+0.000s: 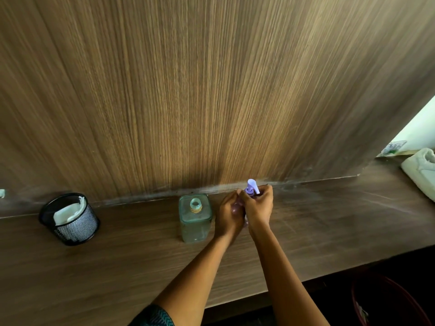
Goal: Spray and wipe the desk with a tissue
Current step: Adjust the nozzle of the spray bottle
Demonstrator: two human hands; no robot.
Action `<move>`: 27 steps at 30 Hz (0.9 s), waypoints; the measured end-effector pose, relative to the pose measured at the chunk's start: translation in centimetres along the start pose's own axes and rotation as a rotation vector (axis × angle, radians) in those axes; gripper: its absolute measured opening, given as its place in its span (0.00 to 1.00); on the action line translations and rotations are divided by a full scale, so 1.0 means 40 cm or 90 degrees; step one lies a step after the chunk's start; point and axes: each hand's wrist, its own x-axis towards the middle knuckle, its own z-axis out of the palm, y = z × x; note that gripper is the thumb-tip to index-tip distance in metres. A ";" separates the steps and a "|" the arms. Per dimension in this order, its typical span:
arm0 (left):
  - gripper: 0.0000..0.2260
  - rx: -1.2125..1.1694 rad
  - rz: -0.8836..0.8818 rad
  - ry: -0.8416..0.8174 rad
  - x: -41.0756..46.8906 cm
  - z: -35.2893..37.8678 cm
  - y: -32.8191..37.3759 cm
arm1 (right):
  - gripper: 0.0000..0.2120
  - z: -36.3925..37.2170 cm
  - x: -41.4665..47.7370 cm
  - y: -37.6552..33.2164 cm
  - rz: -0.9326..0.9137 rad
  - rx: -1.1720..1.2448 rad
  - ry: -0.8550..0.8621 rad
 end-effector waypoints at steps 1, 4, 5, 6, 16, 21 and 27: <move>0.09 -0.018 0.010 0.012 0.002 0.002 -0.001 | 0.17 -0.007 0.001 0.004 0.000 0.030 -0.028; 0.11 -0.020 0.010 0.032 -0.007 0.001 0.026 | 0.21 -0.035 -0.003 0.000 0.008 0.185 -0.116; 0.13 -0.014 0.030 0.026 -0.007 0.001 0.023 | 0.17 -0.043 -0.003 0.000 0.009 0.204 -0.129; 0.15 -0.020 0.023 0.013 -0.010 -0.001 0.027 | 0.12 -0.049 -0.002 -0.002 0.010 0.207 -0.140; 0.15 -0.045 0.033 0.006 -0.010 0.003 0.012 | 0.07 -0.063 0.012 0.006 0.022 0.178 -0.171; 0.16 -0.086 -0.004 0.019 -0.001 0.003 0.007 | 0.12 -0.026 0.014 0.003 0.011 0.105 -0.055; 0.16 -0.081 -0.036 0.042 -0.001 0.006 0.006 | 0.20 -0.047 0.006 0.003 0.001 0.131 -0.158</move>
